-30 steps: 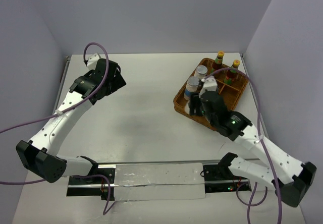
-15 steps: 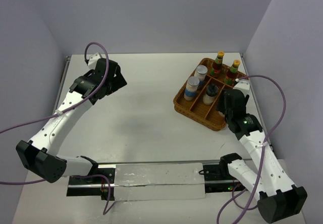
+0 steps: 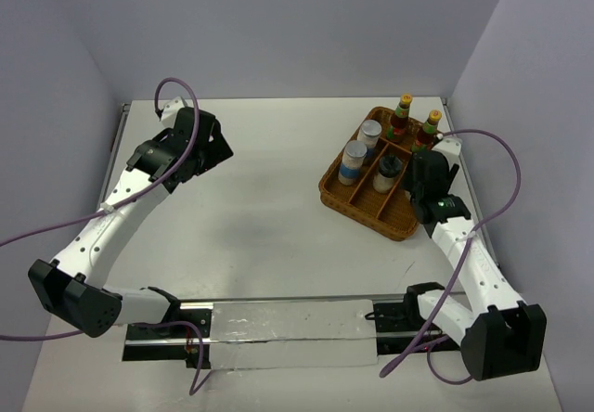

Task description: Organize the condiment bottles

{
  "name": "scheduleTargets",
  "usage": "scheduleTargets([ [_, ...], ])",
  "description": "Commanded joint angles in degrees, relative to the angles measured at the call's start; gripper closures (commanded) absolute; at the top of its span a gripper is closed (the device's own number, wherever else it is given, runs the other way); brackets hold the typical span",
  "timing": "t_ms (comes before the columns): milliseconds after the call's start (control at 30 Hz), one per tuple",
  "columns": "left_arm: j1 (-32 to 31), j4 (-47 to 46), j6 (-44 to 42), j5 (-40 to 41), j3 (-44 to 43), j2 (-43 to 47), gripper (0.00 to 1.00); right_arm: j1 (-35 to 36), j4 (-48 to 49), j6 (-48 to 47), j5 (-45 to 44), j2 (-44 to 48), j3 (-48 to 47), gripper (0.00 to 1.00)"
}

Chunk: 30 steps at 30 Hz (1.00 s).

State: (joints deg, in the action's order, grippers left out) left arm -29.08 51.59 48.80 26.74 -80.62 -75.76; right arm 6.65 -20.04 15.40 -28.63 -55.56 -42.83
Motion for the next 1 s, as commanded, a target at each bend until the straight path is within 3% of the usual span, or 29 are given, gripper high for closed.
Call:
scheduleTargets([
  [0, 0.34, -1.76, -0.71, -0.12, -1.2, 0.97, 0.09, -1.3, 9.97, 0.07, 0.71, -2.75, 0.85, 0.5],
  [200, 0.35, -1.68, -0.72, -0.03, -1.11, 0.88, 0.09, -1.73, 13.07, 0.07, 2.01, -7.57, 2.74, 0.49],
  [333, 0.34, -1.76, -0.71, 0.14, -0.85, 1.04, 0.09, -1.81, 14.01, 0.07, 2.35, -9.05, 4.19, 0.43],
  [367, 0.34, -1.76, -0.63, -0.03, -0.77, 0.88, 0.09, -1.74, 14.41, 0.07, 2.35, -9.24, 4.52, 0.39],
  [433, 0.34, -1.76, -0.57, -0.17, -0.77, 0.53, 0.09, -1.82, 14.23, 0.07, 2.35, -10.01, 4.77, 0.22],
  [567, 0.34, -2.02, -0.46, -0.7, -0.86, 0.03, 0.09, -1.85, 13.27, 0.07, 2.35, -9.91, 4.48, 0.01],
  [800, 0.34, -2.37, -0.73, -0.92, -1.13, -0.54, 0.09, -1.81, 6.41, 0.07, 2.0, -4.58, -1.2, 0.0],
  [967, 0.34, -0.95, -2.89, -3.03, -5.65, -1.63, 0.09, -1.77, -3.17, 0.07, 2.84, 0.36, -12.76, 0.0],
])
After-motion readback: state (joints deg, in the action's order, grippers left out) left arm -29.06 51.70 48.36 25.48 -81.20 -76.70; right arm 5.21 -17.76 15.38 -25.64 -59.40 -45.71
